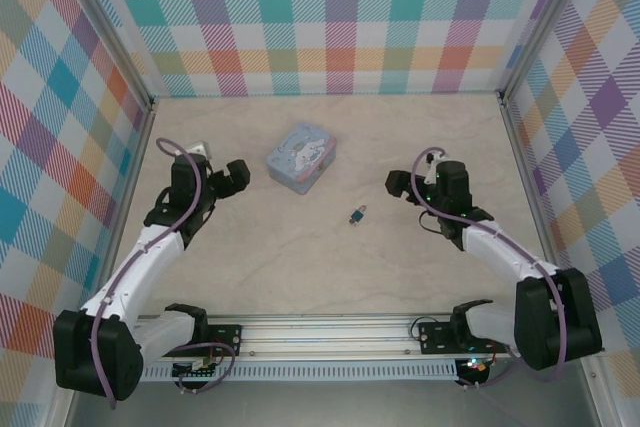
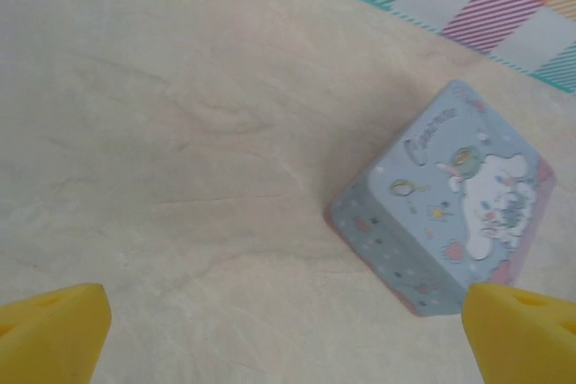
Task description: Unlock a padlock with a key
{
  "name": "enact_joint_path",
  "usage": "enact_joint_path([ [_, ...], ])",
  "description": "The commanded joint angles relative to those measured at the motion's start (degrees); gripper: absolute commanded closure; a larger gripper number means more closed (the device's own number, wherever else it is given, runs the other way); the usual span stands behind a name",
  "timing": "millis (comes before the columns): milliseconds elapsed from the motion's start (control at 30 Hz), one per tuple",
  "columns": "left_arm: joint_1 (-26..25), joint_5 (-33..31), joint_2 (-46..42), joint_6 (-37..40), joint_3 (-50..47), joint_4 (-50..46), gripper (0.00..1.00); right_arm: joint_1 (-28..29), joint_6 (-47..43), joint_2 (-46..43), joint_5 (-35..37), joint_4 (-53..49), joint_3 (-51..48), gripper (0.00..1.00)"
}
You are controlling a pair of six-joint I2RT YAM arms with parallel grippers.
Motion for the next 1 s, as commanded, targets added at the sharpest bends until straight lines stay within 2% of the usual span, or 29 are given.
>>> enact_joint_path([
  [0,1.06,-7.96,-2.5,-1.84,-4.2,3.14,0.0,-2.56,-0.79,-3.58,3.93,-0.87,-1.53,0.0],
  [167,1.1,-11.17,-3.88,8.38,-11.45,12.98,0.0,-6.57,-7.87,-5.43,10.89,0.3,-2.65,0.0],
  [300,1.02,-12.7,0.24,18.18,-11.95,16.76,0.0,-9.28,-12.3,-2.56,15.89,3.24,-3.7,0.0],
  [367,1.09,-11.17,3.1,23.26,-13.13,21.7,0.0,-9.8,-16.89,0.05,15.01,7.7,-4.41,0.0],
  [467,1.09,-9.6,6.62,26.83,-15.76,30.68,0.0,-9.91,-20.64,5.2,13.44,16.53,-6.58,0.0],
  [533,1.02,-8.7,8.75,28.54,-17.29,35.5,0.0,-9.98,-21.36,9.12,11.36,25.03,-8.83,0.0],
  [633,1.05,-5.66,12.34,30.44,-19.59,42.5,0.0,-9.98,-26.21,10.96,6.67,26.78,-8.07,0.01],
  [700,1.05,-3.7,15.09,30.73,-20.97,47.11,0.0,-9.98,-27.73,12.15,6.47,35.4,-10.65,0.0],
  [867,1.45,0.61,16.79,32.05,-19.13,45.47,0.0,-10.6,-28.63,20.73,2.91,53.15,-15.85,0.0],
  [967,1.4,2.77,16.5,32.82,-19.47,45.65,0.0,-10.71,-28.11,20.29,3.79,45.4,-12.59,0.0],
])
